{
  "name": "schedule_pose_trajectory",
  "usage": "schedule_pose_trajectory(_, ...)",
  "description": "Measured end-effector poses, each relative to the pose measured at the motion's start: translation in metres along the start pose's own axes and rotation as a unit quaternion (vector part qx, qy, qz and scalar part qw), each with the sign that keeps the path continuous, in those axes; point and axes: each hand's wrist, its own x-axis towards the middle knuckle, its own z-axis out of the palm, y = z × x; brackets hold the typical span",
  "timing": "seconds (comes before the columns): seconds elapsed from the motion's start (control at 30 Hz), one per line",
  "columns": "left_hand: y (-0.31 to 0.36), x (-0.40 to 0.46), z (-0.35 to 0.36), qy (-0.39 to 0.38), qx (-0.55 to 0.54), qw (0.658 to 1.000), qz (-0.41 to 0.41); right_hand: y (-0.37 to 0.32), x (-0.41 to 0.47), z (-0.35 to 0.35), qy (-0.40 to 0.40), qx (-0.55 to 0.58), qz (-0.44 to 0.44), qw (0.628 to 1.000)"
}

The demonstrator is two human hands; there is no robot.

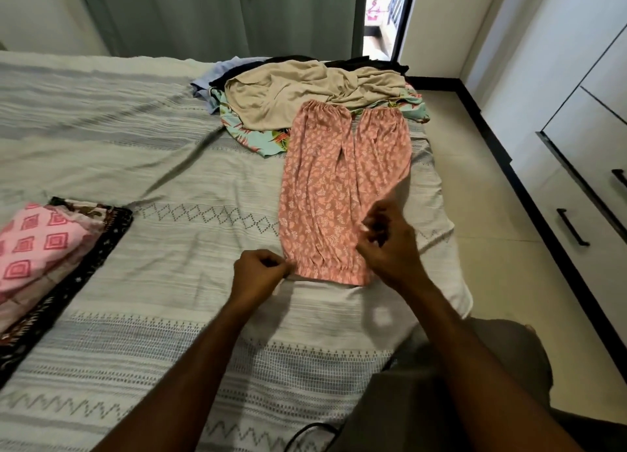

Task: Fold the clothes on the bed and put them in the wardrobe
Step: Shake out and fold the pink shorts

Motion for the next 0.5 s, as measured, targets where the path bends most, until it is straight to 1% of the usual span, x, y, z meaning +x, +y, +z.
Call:
schedule_pose_trajectory(0.07, -0.004, 0.004, -0.005, -0.042, -0.055, 0.998, -0.009, -0.010, 0.008, 0.027, -0.080, -0.031, -0.047, 0.995)
schedule_pose_trajectory(0.13, -0.008, 0.008, -0.011, -0.062, -0.101, 0.993, -0.019, -0.013, 0.010, 0.056, -0.162, -0.051, -0.084, 0.982)
schedule_pose_trajectory(0.23, -0.012, 0.010, -0.014, -0.076, -0.137, 0.987, -0.032, -0.004, 0.006, 0.090, -0.250, -0.087, -0.091, 0.960)
schedule_pose_trajectory(0.3, -0.013, 0.012, -0.012, -0.065, -0.137, 0.988, -0.043, 0.004, 0.004, 0.102, -0.272, -0.112, -0.081, 0.952)
schedule_pose_trajectory(0.4, -0.012, 0.012, -0.009, -0.044, -0.158, 0.985, -0.062, 0.007, 0.006, 0.107, -0.281, -0.126, -0.076, 0.948)
schedule_pose_trajectory(0.43, -0.012, 0.011, -0.007, -0.043, -0.141, 0.987, -0.058, 0.006, 0.006, 0.106, -0.284, -0.118, -0.076, 0.948)
schedule_pose_trajectory(0.5, -0.009, 0.010, -0.006, -0.039, -0.070, 0.996, -0.034, 0.004, 0.005, 0.100, -0.270, -0.078, -0.052, 0.958)
